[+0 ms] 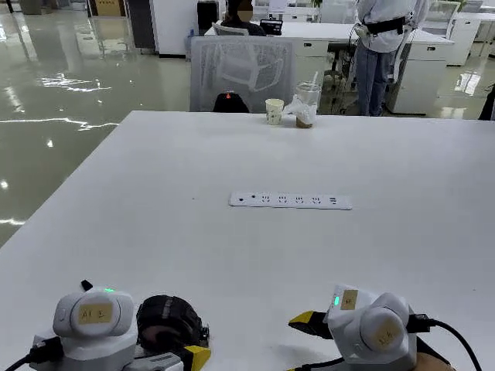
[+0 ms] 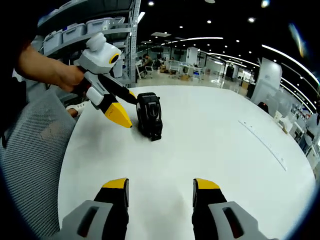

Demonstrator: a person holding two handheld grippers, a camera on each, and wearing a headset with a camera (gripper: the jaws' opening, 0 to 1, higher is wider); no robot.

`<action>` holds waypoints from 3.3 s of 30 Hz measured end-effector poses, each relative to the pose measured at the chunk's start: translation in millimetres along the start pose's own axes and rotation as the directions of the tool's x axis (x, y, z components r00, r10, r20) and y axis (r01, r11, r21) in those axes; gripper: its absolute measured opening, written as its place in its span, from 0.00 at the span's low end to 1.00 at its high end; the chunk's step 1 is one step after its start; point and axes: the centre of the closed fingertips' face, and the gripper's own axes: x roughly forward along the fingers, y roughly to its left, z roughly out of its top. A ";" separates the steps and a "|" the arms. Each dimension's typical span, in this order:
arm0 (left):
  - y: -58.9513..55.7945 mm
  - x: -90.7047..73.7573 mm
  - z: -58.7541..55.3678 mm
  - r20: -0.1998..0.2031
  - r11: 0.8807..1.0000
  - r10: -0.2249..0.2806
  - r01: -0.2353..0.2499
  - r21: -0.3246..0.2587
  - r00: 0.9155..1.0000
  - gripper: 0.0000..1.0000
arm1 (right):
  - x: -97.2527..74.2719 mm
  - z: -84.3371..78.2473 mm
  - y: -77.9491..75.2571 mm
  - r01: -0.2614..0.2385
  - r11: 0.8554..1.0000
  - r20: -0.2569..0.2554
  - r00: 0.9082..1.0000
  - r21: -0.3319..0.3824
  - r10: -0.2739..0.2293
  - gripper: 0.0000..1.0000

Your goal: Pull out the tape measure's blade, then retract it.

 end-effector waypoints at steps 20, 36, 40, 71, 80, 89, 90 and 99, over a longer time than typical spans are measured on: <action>-5.0 -24.4 -6.3 0.036 0.995 -0.056 0.053 0.083 0.998 0.81 | -36.6 -8.7 13.3 0.098 0.987 0.028 0.994 0.124 -0.102 0.67; -13.9 -45.4 -8.7 0.071 0.989 -0.073 0.063 0.134 0.995 0.85 | -57.9 -7.1 25.4 0.163 0.961 0.045 0.983 0.223 -0.178 0.79; -16.9 -50.3 -11.4 0.070 0.986 -0.082 0.070 0.152 0.994 0.86 | -62.1 -5.4 30.8 0.172 0.956 0.052 0.981 0.237 -0.189 0.81; -38.5 -92.6 -24.3 0.104 0.976 -0.119 0.097 0.195 0.987 0.99 | -87.7 -0.5 63.3 0.244 0.896 0.072 0.954 0.371 -0.290 0.99; -45.0 -103.0 -27.5 0.116 0.978 -0.134 0.112 0.177 0.984 0.99 | -95.2 6.7 69.6 0.257 0.885 0.095 0.944 0.388 -0.316 0.99; -47.5 -109.1 -32.7 0.116 0.976 -0.137 0.114 0.184 0.984 0.99 | -99.2 8.9 73.9 0.266 0.886 0.107 0.939 0.378 -0.328 0.99; -47.5 -110.0 -32.3 0.120 0.976 -0.136 0.112 0.185 0.983 0.99 | -99.8 8.9 73.9 0.269 0.886 0.106 0.938 0.378 -0.330 0.99; -46.8 -110.4 -32.9 0.120 0.976 -0.137 0.114 0.184 0.983 0.99 | -103.2 8.8 73.1 0.273 0.880 0.110 0.934 0.390 -0.339 0.99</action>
